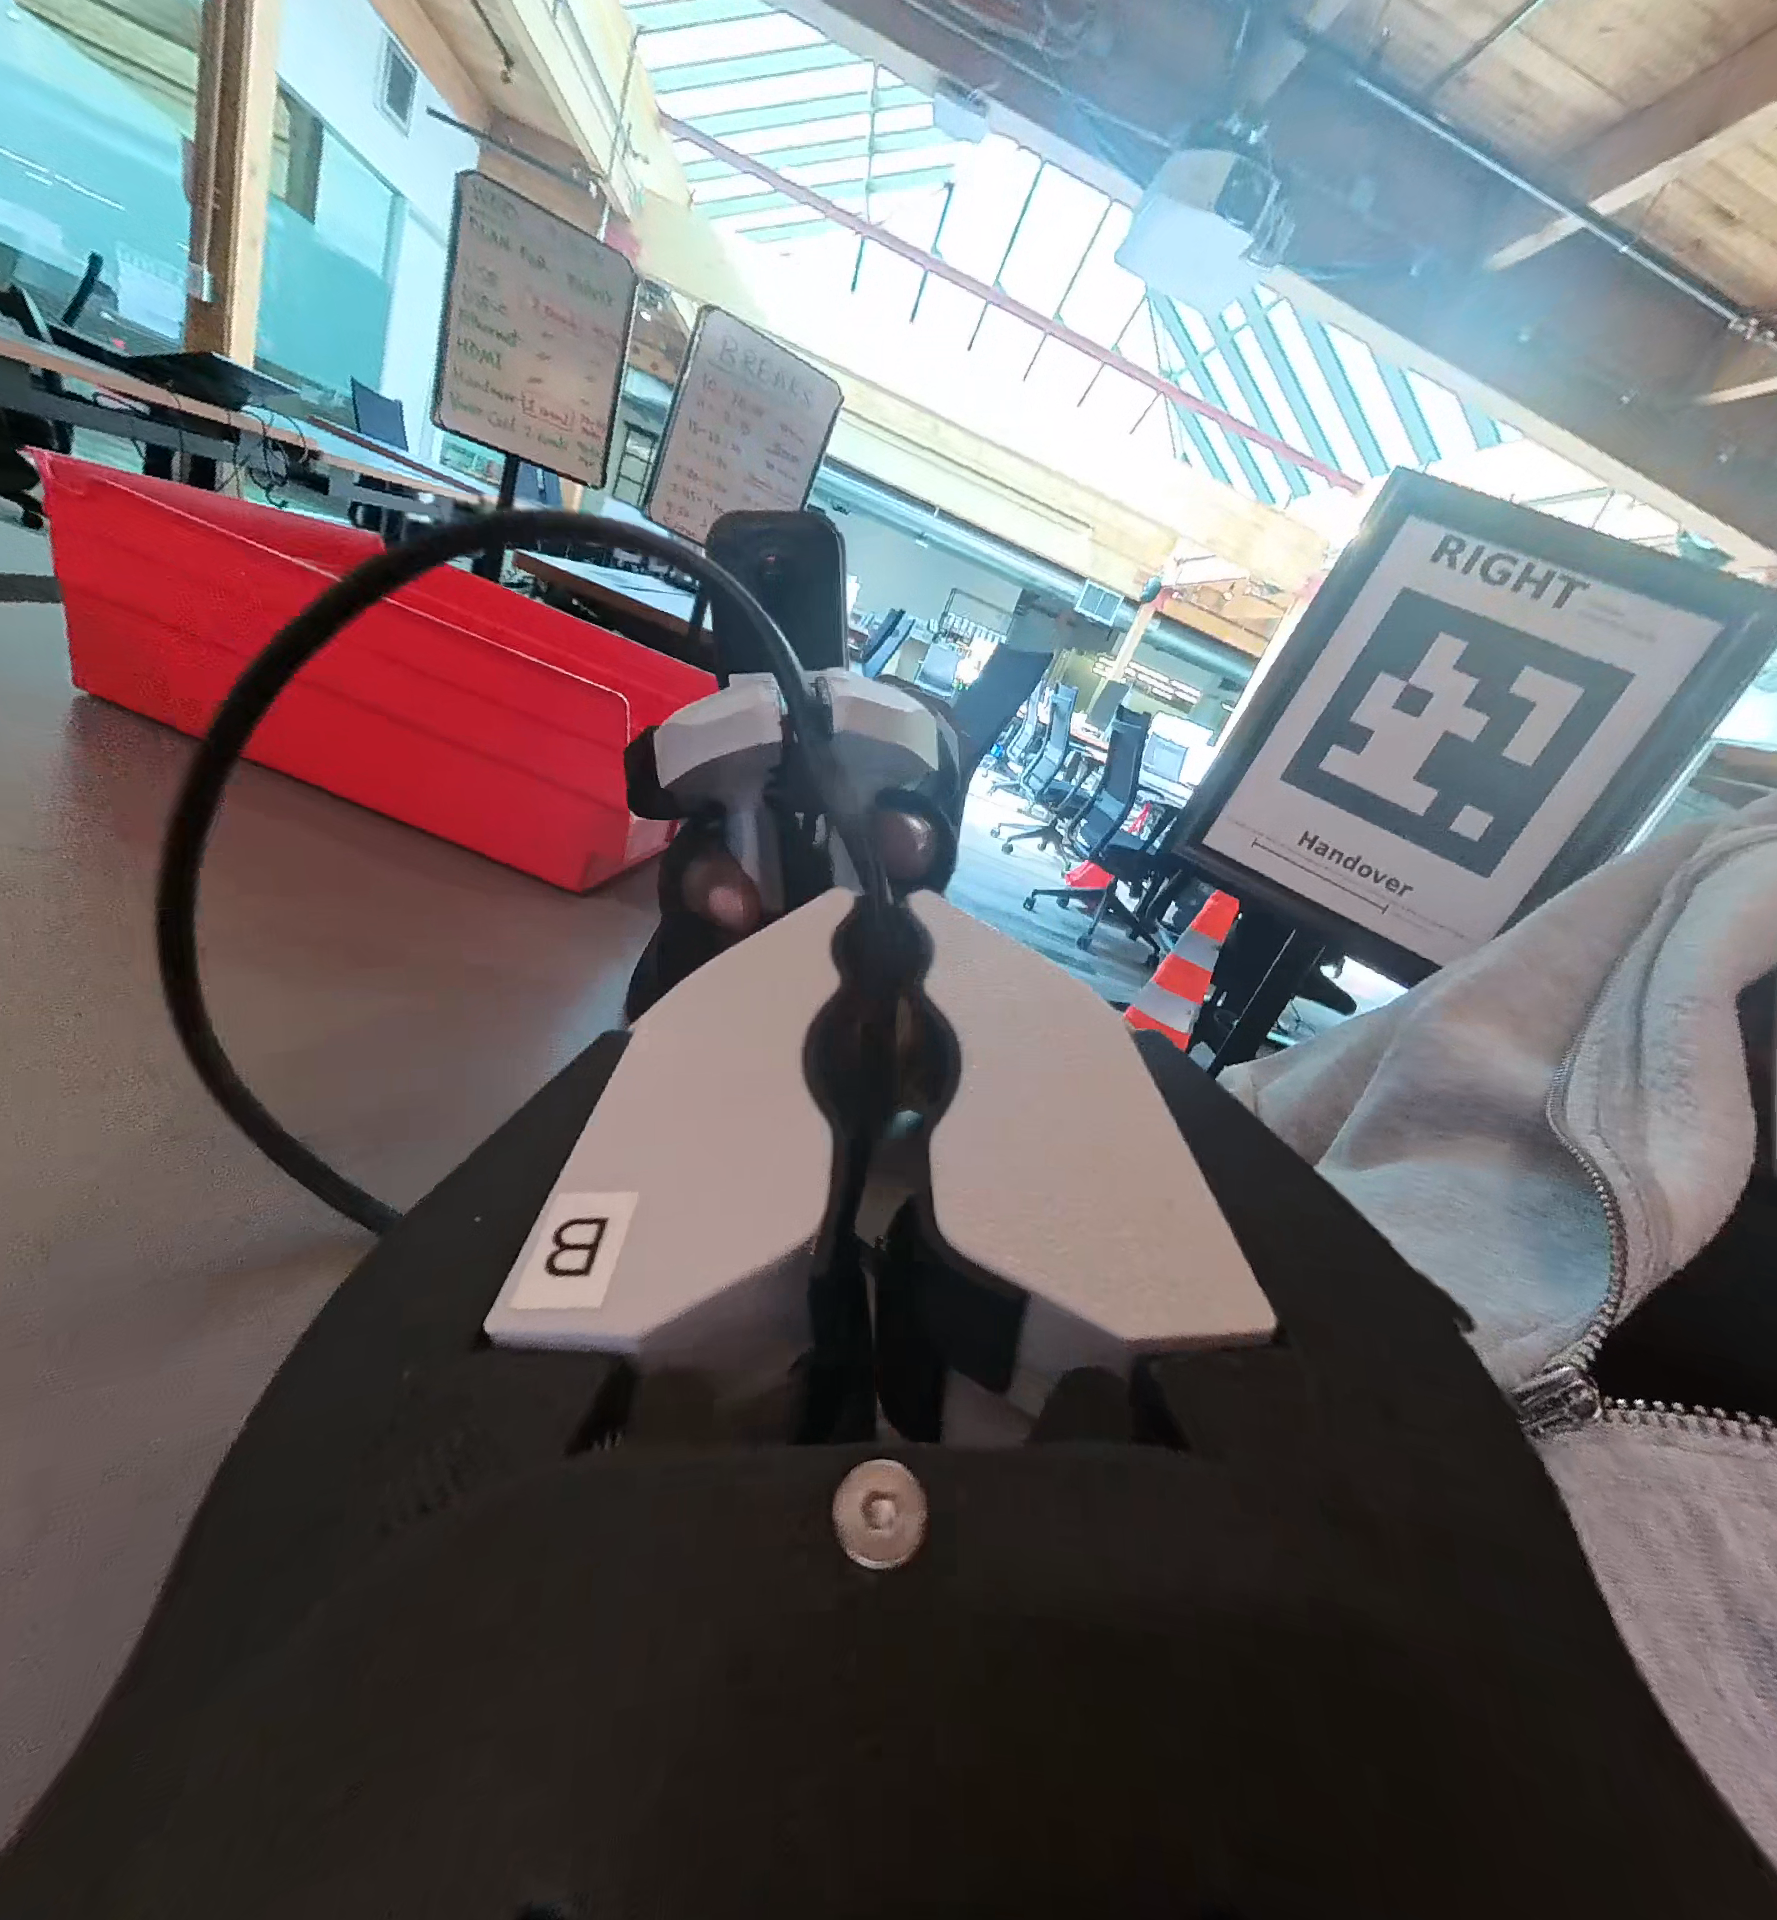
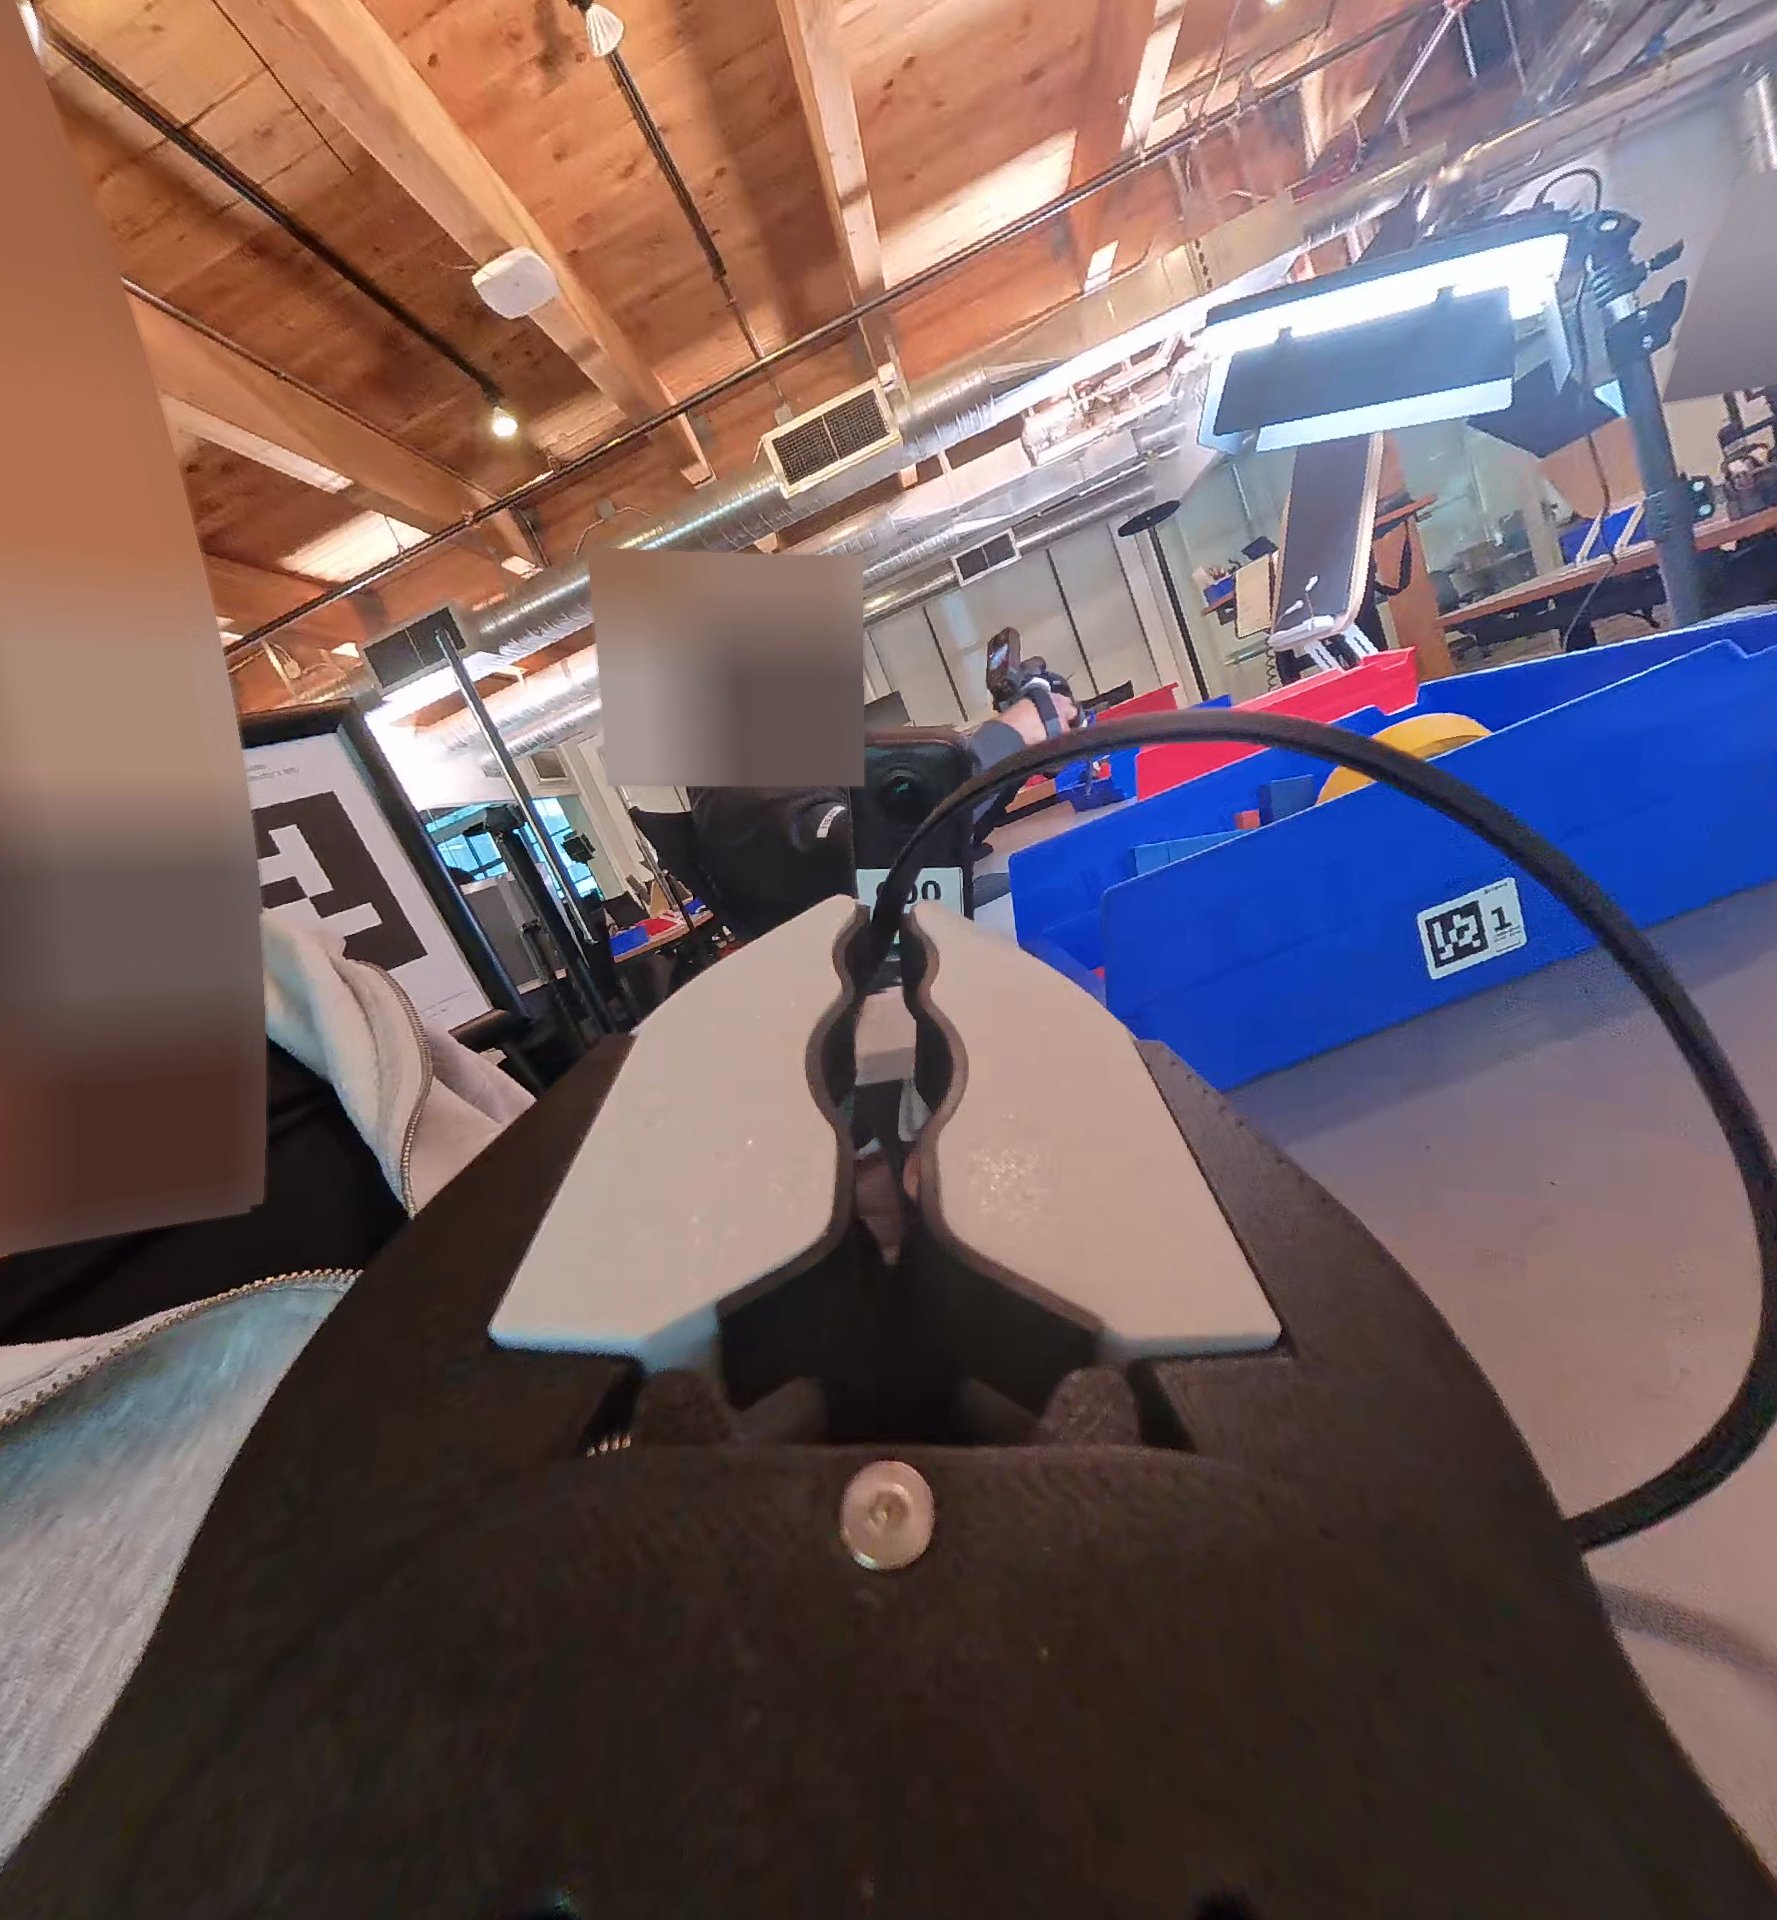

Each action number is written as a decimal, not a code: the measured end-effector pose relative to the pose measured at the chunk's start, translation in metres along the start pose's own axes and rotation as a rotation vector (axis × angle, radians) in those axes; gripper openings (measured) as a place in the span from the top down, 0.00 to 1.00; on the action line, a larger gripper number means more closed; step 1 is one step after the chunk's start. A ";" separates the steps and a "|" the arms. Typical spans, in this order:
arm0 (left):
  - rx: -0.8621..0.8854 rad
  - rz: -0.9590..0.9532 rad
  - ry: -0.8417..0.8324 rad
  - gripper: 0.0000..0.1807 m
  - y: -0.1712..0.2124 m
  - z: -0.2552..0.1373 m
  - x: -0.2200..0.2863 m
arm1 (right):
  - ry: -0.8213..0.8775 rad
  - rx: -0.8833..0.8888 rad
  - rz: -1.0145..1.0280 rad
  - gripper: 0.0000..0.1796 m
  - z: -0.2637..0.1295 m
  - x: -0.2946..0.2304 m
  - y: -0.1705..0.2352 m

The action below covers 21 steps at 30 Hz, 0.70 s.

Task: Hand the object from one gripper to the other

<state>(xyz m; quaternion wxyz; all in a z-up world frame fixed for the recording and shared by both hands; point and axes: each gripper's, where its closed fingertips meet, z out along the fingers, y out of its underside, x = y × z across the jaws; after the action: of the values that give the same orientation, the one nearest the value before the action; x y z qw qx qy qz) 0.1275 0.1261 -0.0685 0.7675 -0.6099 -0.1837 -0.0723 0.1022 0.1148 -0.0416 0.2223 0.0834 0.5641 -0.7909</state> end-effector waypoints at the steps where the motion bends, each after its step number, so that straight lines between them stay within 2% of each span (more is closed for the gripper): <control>1: 0.003 -0.006 0.004 0.98 -0.001 0.000 0.000 | 0.003 0.001 0.002 0.97 0.000 0.000 0.000; 3: 0.018 -0.006 0.026 0.98 -0.003 -0.001 0.004 | 0.005 0.001 0.012 0.95 0.001 0.001 0.001; 4: 0.042 -0.008 0.038 0.98 -0.007 -0.002 0.005 | 0.005 -0.001 0.020 0.91 0.002 0.001 0.002; 6: 0.109 -0.047 0.052 0.98 -0.017 -0.007 0.005 | 0.003 -0.024 0.040 0.84 0.005 0.001 0.006; 8: 0.193 -0.113 0.078 0.98 -0.029 -0.015 0.003 | -0.020 -0.069 0.055 0.81 0.009 -0.002 0.014; 11: 0.274 -0.183 0.108 0.98 -0.040 -0.022 0.001 | -0.018 -0.196 0.034 0.80 0.016 -0.003 0.036; 15: 0.248 -0.165 0.100 0.98 -0.036 -0.019 0.002 | 0.049 -0.338 -0.106 0.83 0.028 0.001 0.063; 18: 0.262 -0.155 0.096 0.98 -0.038 -0.020 0.002 | 0.059 -0.270 -0.100 0.86 0.038 0.000 0.060; 21: 0.240 -0.188 0.094 0.98 -0.035 -0.018 -0.001 | 0.058 -0.140 -0.091 0.89 0.037 -0.001 0.040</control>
<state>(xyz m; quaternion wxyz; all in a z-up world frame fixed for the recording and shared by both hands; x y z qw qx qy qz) 0.1189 0.0999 -0.0406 0.8324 -0.4900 -0.2112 -0.1497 0.1251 0.0698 -0.0630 0.1749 0.0649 0.6273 -0.7561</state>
